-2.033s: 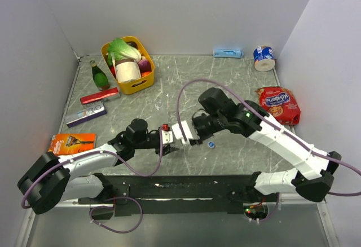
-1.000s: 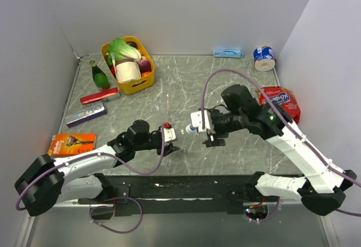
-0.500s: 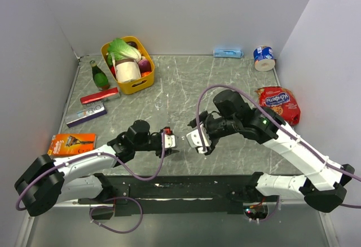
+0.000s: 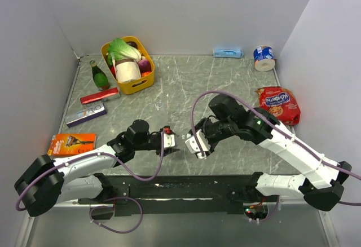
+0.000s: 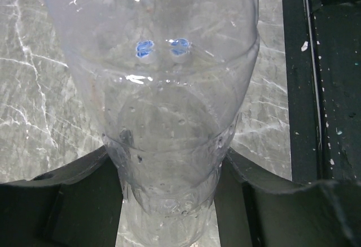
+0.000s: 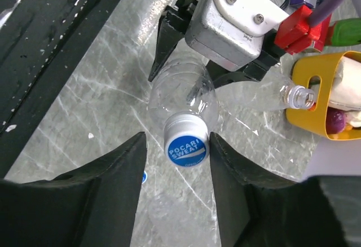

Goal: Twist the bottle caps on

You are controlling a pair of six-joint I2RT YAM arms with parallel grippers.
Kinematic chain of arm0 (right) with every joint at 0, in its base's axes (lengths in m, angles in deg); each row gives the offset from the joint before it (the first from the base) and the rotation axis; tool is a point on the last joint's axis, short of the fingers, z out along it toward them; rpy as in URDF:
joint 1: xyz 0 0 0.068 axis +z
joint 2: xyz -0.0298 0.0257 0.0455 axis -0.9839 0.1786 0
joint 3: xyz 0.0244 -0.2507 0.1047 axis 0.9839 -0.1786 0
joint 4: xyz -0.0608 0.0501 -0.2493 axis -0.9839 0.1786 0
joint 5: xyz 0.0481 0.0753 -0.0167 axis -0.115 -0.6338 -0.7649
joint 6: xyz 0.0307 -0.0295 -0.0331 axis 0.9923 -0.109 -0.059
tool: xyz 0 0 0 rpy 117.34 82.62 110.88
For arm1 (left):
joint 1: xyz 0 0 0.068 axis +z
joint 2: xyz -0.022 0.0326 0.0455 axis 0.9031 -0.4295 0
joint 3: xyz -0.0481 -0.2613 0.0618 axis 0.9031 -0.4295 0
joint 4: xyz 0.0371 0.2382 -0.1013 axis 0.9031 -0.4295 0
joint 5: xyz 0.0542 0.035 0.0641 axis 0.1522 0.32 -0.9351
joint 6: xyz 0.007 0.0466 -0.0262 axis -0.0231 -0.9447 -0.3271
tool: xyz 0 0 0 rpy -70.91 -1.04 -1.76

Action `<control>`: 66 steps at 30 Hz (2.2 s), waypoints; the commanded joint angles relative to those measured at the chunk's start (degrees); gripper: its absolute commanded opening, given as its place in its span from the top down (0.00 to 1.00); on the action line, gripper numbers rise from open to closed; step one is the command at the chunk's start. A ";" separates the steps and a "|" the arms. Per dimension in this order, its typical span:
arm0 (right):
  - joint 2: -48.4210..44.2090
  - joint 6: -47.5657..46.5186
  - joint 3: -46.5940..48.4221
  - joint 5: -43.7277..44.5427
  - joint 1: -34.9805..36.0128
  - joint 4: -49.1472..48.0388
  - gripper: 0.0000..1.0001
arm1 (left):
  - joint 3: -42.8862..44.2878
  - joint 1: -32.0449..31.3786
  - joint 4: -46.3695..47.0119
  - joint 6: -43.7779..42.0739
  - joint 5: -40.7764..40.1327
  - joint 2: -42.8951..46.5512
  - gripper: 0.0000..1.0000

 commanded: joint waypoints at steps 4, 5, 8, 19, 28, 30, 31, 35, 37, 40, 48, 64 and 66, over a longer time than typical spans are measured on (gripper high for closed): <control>0.74 6.08 -0.95 0.82 1.01 -6.22 0.72 | 0.64 0.33 5.89 1.58 0.52 1.32 0.99; 1.01 10.36 -0.26 0.64 0.84 -6.83 0.75 | 0.46 0.33 6.51 2.29 -0.09 1.41 0.99; 4.25 23.16 4.12 1.08 0.40 -7.29 0.87 | -0.33 0.16 11.17 7.99 -6.31 1.49 0.99; 19.46 80.97 12.22 -7.62 -15.51 -0.51 1.00 | 3.45 -8.54 14.35 20.75 -36.13 -1.05 0.99; 21.14 81.17 15.48 -6.04 -15.60 -2.62 1.00 | 4.41 -8.46 10.48 22.51 -34.73 -2.28 0.99; 20.70 79.84 15.31 -5.69 -15.60 -2.45 1.00 | 4.59 -8.37 9.86 23.12 -31.32 -2.55 0.98; 20.44 77.66 15.22 -5.51 -15.60 -2.45 1.00 | 4.59 -7.85 9.77 23.21 -30.43 -2.72 0.91; 17.54 73.79 14.25 -2.88 -15.78 -2.18 1.00 | 3.36 -6.35 10.83 24.09 -24.19 -2.81 0.53; 16.49 67.84 14.77 -1.39 -15.78 -0.79 1.00 | 2.92 -5.39 11.09 24.36 -20.69 -2.38 0.28; 13.32 58.18 15.30 3.35 -15.95 1.06 1.00 | 2.92 -3.28 8.73 21.99 -14.19 -1.24 0.04; 5.41 45.22 15.83 9.69 -16.13 12.73 1.00 | 3.88 1.03 0.90 18.20 -2.82 0.79 0.04; -3.38 25.45 11.80 15.33 -43.88 28.24 1.00 | 8.28 2.00 -2.53 17.59 1.49 -2.02 0.03; -1.98 23.86 10.83 11.64 -51.59 26.48 1.00 | 8.72 2.18 -4.01 17.24 1.40 -2.02 0.03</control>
